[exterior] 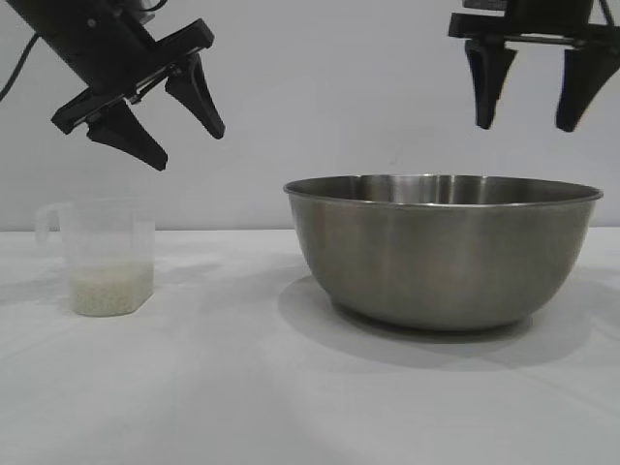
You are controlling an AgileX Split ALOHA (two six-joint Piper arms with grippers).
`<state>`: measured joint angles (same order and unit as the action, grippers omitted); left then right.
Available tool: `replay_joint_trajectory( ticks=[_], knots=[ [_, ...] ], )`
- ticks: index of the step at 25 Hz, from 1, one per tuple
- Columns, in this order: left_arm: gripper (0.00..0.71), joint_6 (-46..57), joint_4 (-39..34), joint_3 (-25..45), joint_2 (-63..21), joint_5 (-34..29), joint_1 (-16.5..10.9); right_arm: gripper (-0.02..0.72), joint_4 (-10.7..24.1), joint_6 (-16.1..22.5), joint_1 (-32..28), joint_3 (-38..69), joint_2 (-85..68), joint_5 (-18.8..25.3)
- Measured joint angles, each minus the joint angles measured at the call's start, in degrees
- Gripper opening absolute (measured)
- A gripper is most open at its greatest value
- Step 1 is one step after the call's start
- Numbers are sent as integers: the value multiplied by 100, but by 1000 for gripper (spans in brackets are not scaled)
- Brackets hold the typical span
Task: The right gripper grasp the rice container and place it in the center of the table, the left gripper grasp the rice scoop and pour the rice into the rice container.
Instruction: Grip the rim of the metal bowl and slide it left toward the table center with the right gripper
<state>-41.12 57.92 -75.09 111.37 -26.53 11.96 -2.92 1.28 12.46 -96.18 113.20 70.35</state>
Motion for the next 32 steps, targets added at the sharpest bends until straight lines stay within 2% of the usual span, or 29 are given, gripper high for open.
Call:
replay_joint_trajectory(
  ticks=[3, 7, 8, 10, 18, 23, 28, 32],
  knots=[
    [447, 0, 0, 0, 0, 0, 0, 552, -226, -18, 0, 261, 0, 0],
    [447, 0, 0, 0, 0, 0, 0, 552, -288, -18, 0, 813, 0, 0],
    [447, 0, 0, 0, 0, 0, 0, 499, -301, -18, 0, 933, 0, -13],
    [447, 0, 0, 0, 0, 0, 0, 442, -359, -18, 0, 1156, 0, -147],
    [447, 0, 0, 0, 0, 0, 0, 158, -665, -131, 0, 1214, 327, -944],
    [447, 0, 0, 0, 0, 0, 0, 0, -773, -233, -4, 1214, 412, -1014],
    [447, -12, 0, 0, 0, 0, 0, 0, -864, -350, 46, 1214, 412, -771],
    [447, -12, 0, 0, 0, 0, 0, 0, -899, -382, 308, 1214, 412, -707]
  ],
)
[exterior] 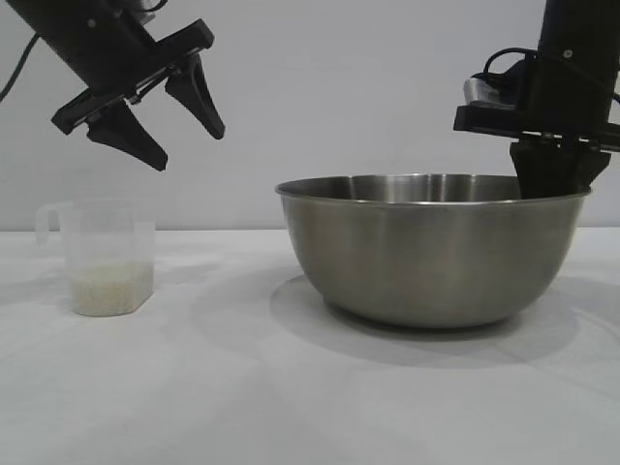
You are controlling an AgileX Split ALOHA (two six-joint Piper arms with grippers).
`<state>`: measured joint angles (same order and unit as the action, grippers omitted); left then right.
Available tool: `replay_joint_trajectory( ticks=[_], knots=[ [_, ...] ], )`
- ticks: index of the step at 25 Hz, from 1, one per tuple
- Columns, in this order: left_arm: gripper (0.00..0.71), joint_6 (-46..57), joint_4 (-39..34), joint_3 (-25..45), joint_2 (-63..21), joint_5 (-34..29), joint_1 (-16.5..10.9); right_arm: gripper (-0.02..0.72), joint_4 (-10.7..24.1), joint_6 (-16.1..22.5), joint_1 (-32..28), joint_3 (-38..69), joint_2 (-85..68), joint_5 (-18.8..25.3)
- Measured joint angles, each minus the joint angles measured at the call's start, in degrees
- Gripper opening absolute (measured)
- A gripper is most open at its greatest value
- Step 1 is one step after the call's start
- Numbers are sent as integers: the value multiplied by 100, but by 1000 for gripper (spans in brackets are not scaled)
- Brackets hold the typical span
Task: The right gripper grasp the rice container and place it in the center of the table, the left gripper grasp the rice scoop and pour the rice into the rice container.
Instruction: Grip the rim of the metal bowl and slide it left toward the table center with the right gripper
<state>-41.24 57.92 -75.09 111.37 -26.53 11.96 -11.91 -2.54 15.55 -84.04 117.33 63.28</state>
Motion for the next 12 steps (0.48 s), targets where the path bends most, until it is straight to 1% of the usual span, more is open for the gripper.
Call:
replay_joint_trajectory(
  ticks=[3, 6, 10, 11, 12],
  knots=[
    [447, 0, 0, 0, 0, 0, 0, 0, -88, -8, 240, 0, 0, -61],
    [447, 0, 0, 0, 0, -8, 0, 0, -281, -28, 309, 0, 0, -204],
    [447, 0, 0, 0, 0, -8, 0, 0, -303, -36, 309, 0, 0, -307],
    [447, 0, 0, 0, 0, -8, 0, 52, -303, -36, 309, 0, 0, -307],
    [447, 0, 0, 0, 0, -8, 0, 52, -303, -36, 309, 0, 0, -307]
  ],
)
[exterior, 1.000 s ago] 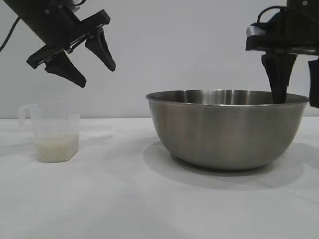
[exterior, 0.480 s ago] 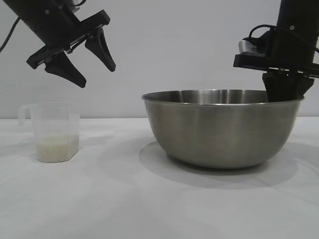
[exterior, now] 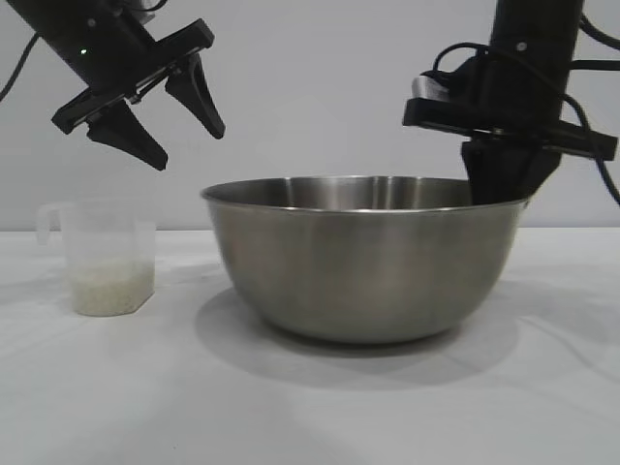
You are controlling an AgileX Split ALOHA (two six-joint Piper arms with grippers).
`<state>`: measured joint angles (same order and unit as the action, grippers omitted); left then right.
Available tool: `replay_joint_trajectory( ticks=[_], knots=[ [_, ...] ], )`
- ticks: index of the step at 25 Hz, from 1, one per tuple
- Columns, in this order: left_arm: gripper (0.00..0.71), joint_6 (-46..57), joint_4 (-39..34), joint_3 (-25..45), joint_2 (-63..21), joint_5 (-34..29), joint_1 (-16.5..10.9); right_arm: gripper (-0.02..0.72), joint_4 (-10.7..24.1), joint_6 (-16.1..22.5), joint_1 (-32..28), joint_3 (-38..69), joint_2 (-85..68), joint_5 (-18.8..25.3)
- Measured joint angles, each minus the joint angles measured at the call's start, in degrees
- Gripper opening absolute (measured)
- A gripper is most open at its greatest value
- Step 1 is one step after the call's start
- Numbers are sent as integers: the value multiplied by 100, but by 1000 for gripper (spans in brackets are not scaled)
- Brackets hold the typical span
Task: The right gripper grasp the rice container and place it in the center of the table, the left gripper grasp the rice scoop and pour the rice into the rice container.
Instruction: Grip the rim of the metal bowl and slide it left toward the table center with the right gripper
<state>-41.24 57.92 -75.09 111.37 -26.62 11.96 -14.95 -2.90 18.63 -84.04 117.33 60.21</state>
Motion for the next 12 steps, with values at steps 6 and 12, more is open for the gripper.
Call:
replay_joint_trajectory(
  ticks=[6, 12],
  knots=[
    [447, 0, 0, 0, 0, 0, 0, 486, 51, -6, 0, -145, 0, 319],
    [447, 0, 0, 0, 0, -13, 0, 557, 394, -14, 0, -776, -86, 894]
  ],
)
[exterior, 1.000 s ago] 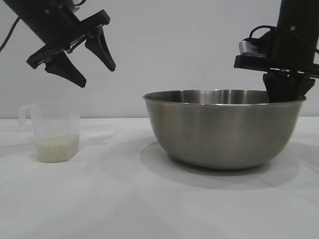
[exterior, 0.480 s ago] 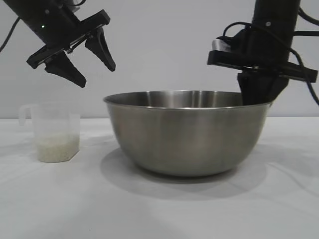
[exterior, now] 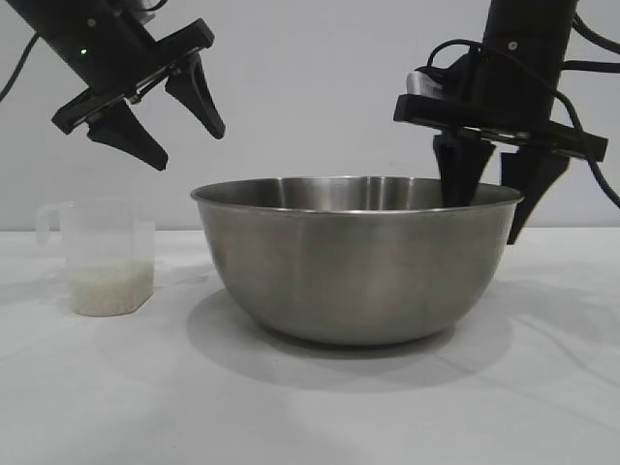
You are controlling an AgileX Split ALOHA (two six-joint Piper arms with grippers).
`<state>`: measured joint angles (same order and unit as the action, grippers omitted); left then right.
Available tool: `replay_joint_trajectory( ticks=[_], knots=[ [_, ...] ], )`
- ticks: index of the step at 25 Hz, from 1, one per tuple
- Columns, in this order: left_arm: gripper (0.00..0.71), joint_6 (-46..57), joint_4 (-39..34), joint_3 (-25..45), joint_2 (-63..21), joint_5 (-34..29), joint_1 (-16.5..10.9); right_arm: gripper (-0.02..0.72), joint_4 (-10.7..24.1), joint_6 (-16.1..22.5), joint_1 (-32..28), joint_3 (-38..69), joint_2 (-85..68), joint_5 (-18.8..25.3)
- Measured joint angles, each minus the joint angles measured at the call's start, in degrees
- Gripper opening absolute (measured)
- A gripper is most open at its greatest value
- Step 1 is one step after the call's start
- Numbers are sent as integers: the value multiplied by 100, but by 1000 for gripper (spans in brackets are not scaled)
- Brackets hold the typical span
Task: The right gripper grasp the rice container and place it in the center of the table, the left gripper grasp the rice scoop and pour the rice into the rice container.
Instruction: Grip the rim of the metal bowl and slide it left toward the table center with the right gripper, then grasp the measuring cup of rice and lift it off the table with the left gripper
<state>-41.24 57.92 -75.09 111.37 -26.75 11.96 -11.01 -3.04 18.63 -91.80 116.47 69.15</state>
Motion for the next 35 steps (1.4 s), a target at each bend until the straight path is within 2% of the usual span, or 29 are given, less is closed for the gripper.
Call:
replay_joint_trajectory(
  ticks=[4, 6, 17, 24, 35],
  knots=[
    [447, 0, 4, 0, 0, -15, 0, 557, 729, 60, -11, -254, -281, 57],
    [447, 0, 4, 0, 0, -26, 0, 557, 944, 95, -90, -253, -413, 88],
    [447, 0, 4, 0, 0, -121, 0, 557, 1027, 122, -1021, 9, -1378, 144],
    [447, 12, 4, 0, 0, -121, 0, 557, 1016, 160, -1190, 1079, -2794, 168],
    [447, 0, 4, 0, 0, -121, 0, 557, 1016, 211, -1190, 3107, -5893, 230]
  ],
)
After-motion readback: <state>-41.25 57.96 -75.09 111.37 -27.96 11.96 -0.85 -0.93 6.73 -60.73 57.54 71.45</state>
